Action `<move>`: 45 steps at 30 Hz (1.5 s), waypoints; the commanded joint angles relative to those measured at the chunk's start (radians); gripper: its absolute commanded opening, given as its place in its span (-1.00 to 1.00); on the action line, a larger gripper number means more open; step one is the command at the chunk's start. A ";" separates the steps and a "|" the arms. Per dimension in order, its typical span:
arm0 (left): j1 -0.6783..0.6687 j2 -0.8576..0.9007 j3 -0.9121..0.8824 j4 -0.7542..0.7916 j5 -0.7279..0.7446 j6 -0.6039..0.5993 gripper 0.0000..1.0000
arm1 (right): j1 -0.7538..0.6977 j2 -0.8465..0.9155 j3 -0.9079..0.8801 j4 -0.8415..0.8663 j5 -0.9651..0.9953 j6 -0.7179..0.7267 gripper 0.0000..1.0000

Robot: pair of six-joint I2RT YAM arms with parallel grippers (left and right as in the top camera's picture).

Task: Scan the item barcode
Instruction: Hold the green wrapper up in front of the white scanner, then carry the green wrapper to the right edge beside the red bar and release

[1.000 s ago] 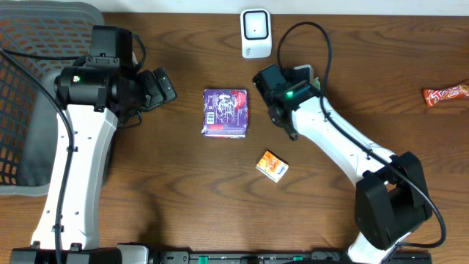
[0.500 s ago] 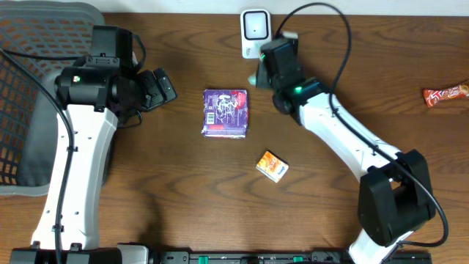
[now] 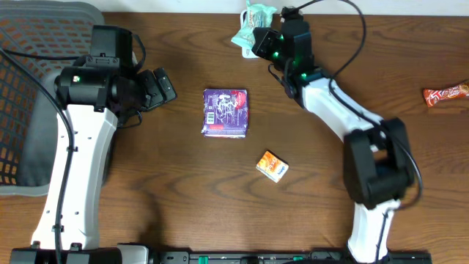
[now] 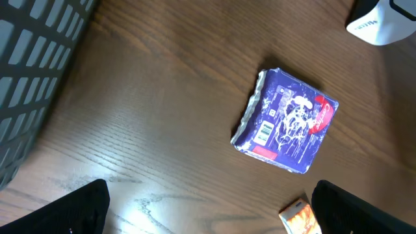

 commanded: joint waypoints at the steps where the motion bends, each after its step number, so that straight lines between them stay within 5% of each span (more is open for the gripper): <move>1: 0.003 0.003 0.001 -0.003 -0.006 -0.009 0.98 | -0.016 0.074 0.154 -0.042 -0.074 0.053 -0.98; 6: 0.003 0.003 0.001 -0.003 -0.006 -0.009 0.98 | -0.037 0.128 0.298 -0.158 -0.063 0.042 -0.98; 21: 0.003 0.003 0.001 -0.003 -0.006 -0.009 0.99 | -0.139 0.138 0.301 -0.251 -0.054 0.000 -0.98; 38: 0.003 0.003 0.001 -0.003 -0.006 -0.009 0.98 | -0.751 -0.018 0.305 -0.929 0.147 -0.472 -0.98; 39: 0.003 0.003 0.001 -0.003 -0.006 -0.009 0.98 | -0.777 -0.010 0.305 -0.936 0.163 -0.495 -0.83; 41: 0.003 0.003 0.001 -0.003 -0.006 -0.009 0.98 | -0.819 0.005 0.305 -0.951 0.172 -0.529 0.16; 43: 0.003 0.003 0.001 -0.003 -0.006 -0.009 0.98 | -0.849 0.024 0.305 -0.976 0.171 -0.551 0.82; 45: 0.003 0.003 0.001 -0.003 -0.006 -0.009 0.98 | -0.865 0.035 0.305 -0.999 0.167 -0.557 0.99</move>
